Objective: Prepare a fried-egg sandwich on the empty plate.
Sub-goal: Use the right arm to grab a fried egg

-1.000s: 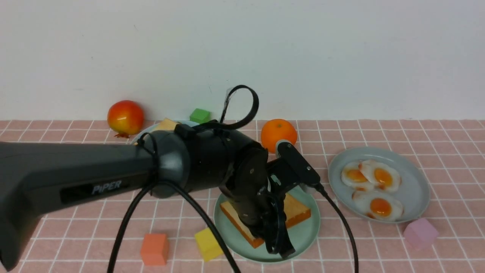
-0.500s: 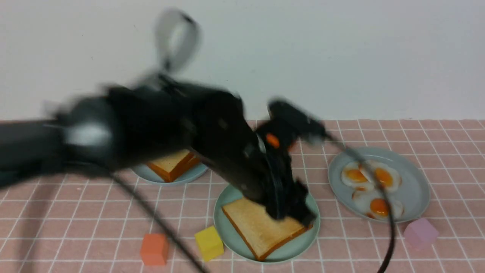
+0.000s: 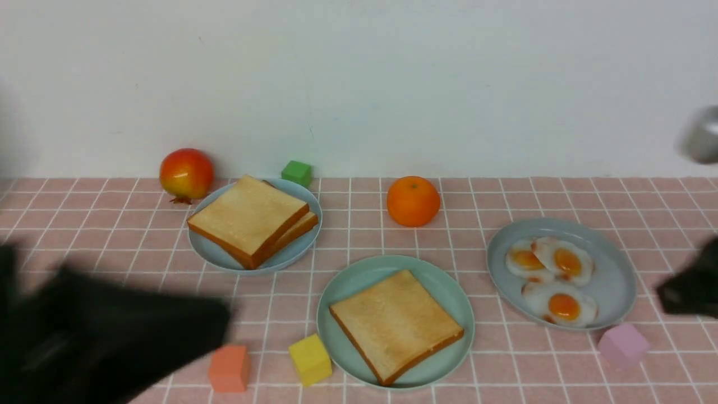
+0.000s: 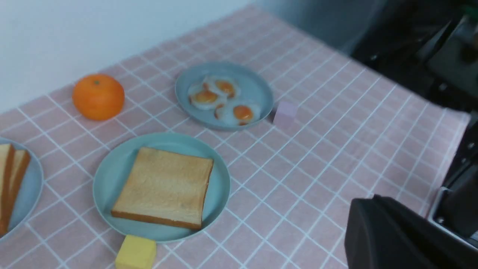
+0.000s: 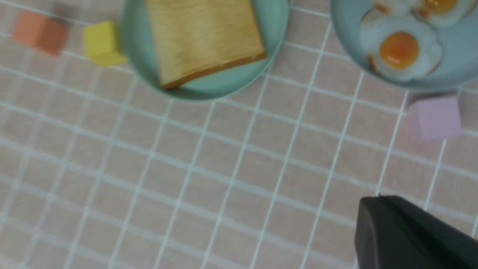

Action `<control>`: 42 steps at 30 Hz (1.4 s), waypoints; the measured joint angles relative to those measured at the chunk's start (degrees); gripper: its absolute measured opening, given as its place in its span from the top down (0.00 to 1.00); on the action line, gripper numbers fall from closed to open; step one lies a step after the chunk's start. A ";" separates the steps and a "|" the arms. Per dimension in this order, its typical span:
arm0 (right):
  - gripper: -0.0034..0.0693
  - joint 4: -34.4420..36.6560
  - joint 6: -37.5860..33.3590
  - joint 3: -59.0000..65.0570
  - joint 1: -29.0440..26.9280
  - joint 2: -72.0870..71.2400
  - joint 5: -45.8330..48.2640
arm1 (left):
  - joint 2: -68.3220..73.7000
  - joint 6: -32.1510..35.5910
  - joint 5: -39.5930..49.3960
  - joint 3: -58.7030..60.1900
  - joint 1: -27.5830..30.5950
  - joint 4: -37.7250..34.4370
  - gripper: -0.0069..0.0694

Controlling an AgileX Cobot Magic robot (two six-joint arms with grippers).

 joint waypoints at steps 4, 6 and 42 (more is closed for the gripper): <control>0.89 -2.43 -0.27 -0.13 0.00 8.47 -5.03 | -8.59 -0.19 -0.13 5.39 0.00 -0.05 0.89; 0.86 -4.53 0.58 -0.59 0.00 13.79 -8.03 | -13.46 -0.33 -0.14 7.89 0.00 -0.04 0.89; 0.33 -21.53 20.45 -34.52 -5.70 58.32 -6.71 | -15.39 -2.13 -3.34 11.47 0.00 -0.41 0.89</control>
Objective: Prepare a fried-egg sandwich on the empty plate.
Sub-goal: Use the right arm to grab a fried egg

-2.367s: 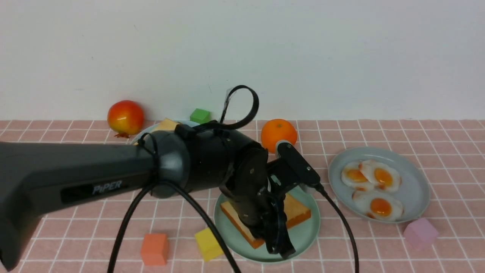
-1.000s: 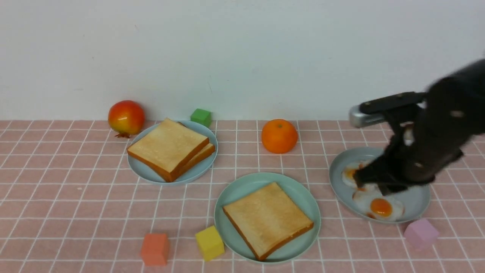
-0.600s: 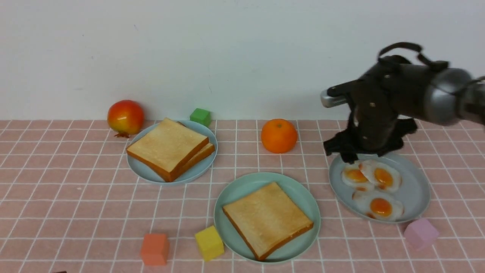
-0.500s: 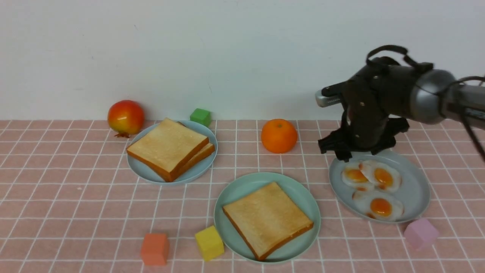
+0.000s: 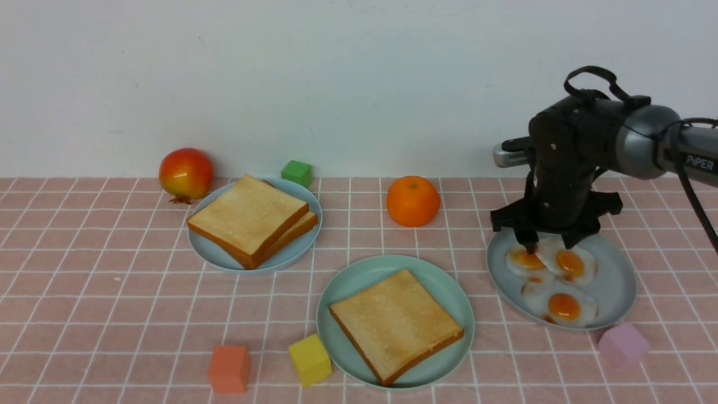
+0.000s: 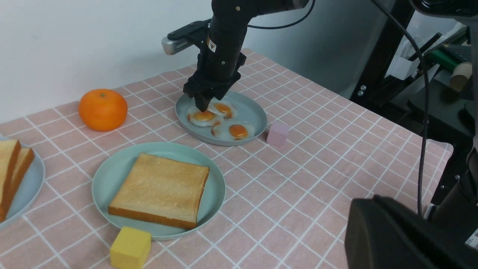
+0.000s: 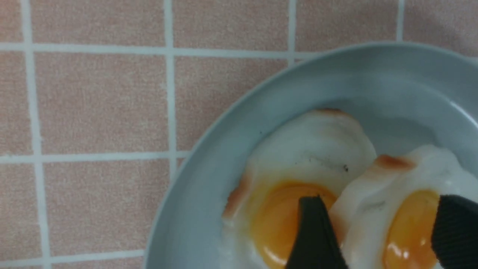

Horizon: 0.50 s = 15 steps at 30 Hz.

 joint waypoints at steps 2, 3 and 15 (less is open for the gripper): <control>0.33 0.46 0.00 0.00 -0.06 0.05 -0.29 | 0.00 0.00 -0.05 0.00 0.00 0.00 0.89; 0.33 0.54 0.00 0.00 -0.06 0.05 -0.44 | 0.00 0.00 -0.05 0.00 0.00 0.00 0.89; 0.45 1.90 -2.37 -0.25 0.00 1.07 -0.87 | 0.00 0.00 -0.05 0.00 0.00 0.00 0.89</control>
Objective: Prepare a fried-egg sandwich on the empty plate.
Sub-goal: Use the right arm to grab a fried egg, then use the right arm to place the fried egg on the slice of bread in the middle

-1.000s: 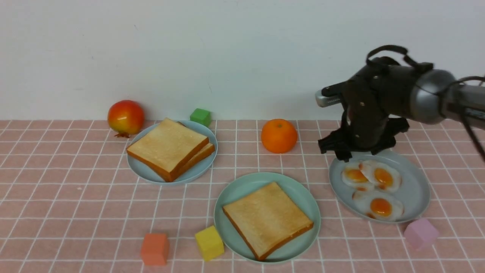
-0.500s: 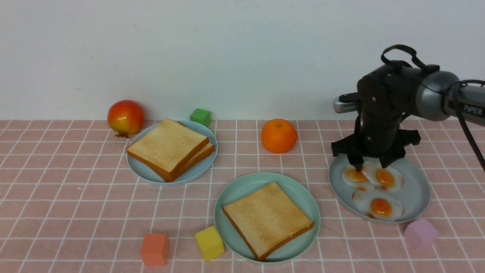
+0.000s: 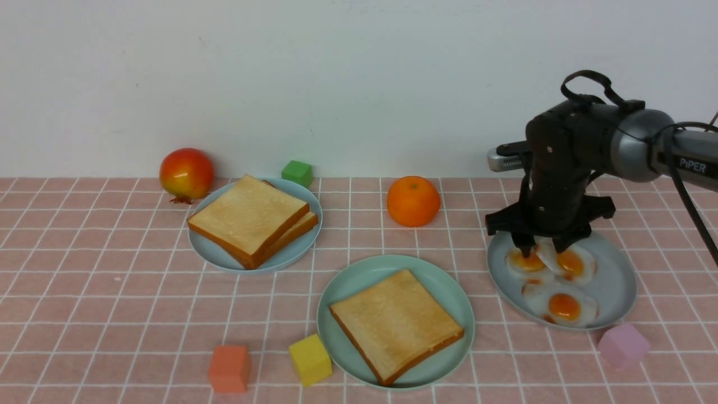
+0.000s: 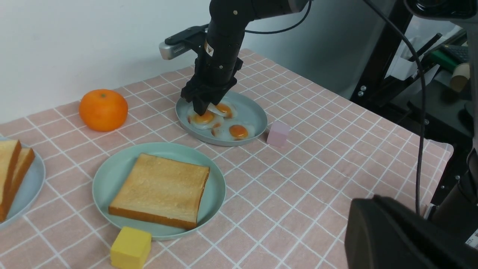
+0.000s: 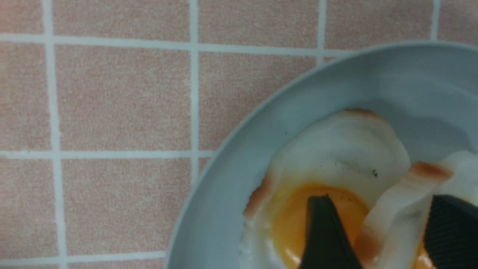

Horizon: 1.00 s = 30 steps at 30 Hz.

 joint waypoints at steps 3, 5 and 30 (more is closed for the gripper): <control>0.57 0.21 -0.42 0.00 0.00 0.00 0.25 | 0.00 0.00 0.00 0.00 0.00 0.00 0.89; 0.66 0.10 -0.60 -0.12 0.00 0.00 0.78 | 0.00 0.00 0.00 0.00 0.00 0.00 0.89; 0.85 -0.03 -1.91 0.05 26.22 -21.28 15.26 | 0.00 -22.34 10.26 0.00 0.00 20.50 0.89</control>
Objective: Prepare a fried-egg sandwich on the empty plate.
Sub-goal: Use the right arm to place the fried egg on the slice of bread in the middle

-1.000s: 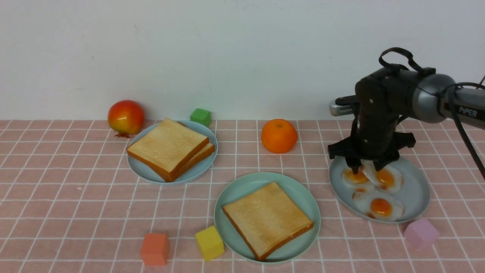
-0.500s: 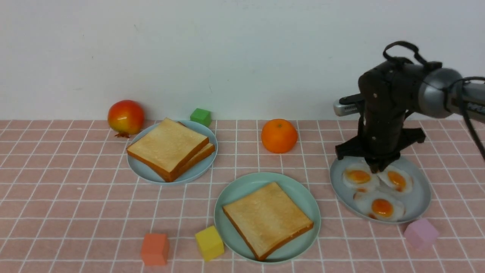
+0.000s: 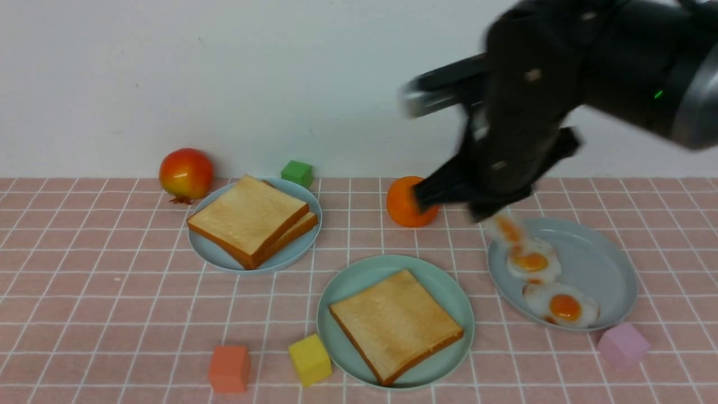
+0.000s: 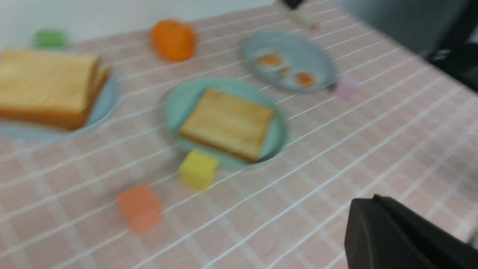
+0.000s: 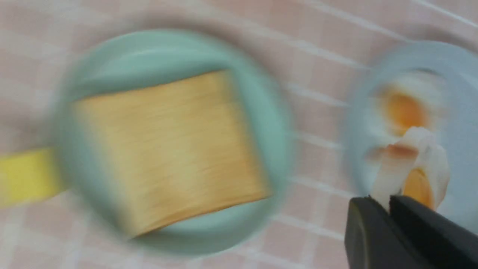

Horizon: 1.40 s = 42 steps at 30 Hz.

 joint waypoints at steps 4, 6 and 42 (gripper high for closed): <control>0.85 -0.79 0.30 0.00 8.18 3.13 -1.59 | 0.00 -6.81 2.85 0.00 0.00 6.34 0.89; 0.85 -2.63 1.47 0.00 10.12 5.57 -2.86 | 0.00 -7.94 3.18 0.00 0.00 7.20 0.89; 0.85 -12.12 2.98 0.12 10.35 18.92 -7.74 | 0.00 -8.48 3.06 0.00 0.00 3.78 0.89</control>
